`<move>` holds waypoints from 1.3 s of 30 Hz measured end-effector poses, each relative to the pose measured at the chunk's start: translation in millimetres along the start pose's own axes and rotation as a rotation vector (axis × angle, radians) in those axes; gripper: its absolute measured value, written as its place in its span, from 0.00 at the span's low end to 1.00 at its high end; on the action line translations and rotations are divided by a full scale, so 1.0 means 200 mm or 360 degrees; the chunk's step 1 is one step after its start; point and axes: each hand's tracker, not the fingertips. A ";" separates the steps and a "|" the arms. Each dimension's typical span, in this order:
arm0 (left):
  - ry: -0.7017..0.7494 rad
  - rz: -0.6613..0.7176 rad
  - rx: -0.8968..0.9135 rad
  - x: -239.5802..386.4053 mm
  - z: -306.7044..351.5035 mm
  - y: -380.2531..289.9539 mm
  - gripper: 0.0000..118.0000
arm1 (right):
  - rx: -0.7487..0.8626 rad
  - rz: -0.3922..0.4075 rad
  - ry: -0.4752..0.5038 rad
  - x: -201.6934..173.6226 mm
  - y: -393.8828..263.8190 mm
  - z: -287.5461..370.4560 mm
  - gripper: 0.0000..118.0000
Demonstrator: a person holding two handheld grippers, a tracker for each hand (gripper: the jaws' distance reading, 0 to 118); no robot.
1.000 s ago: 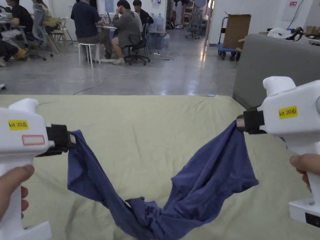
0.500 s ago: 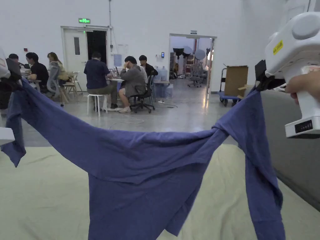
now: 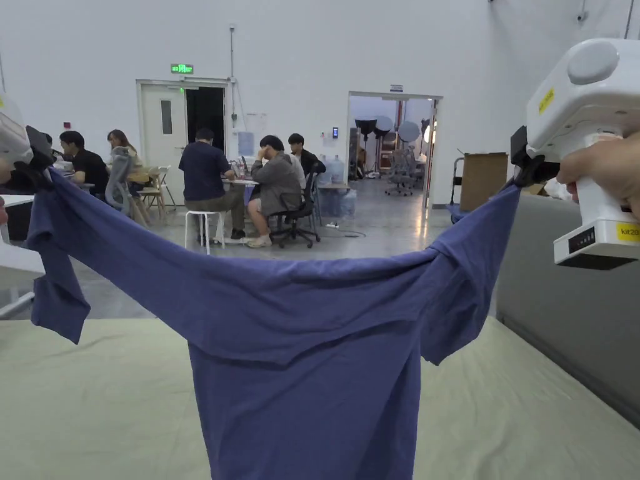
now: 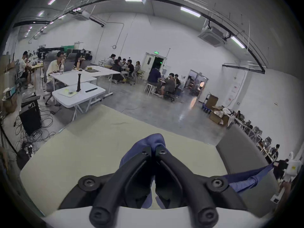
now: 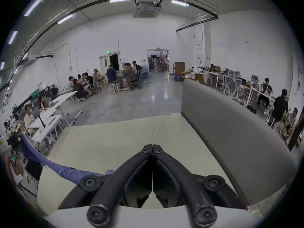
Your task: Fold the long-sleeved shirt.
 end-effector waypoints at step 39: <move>0.0175 0.0025 -0.1352 -1.17 0.64 -2.38 0.00 | -0.1160 -0.0015 0.0142 0.70 -2.93 0.28 0.00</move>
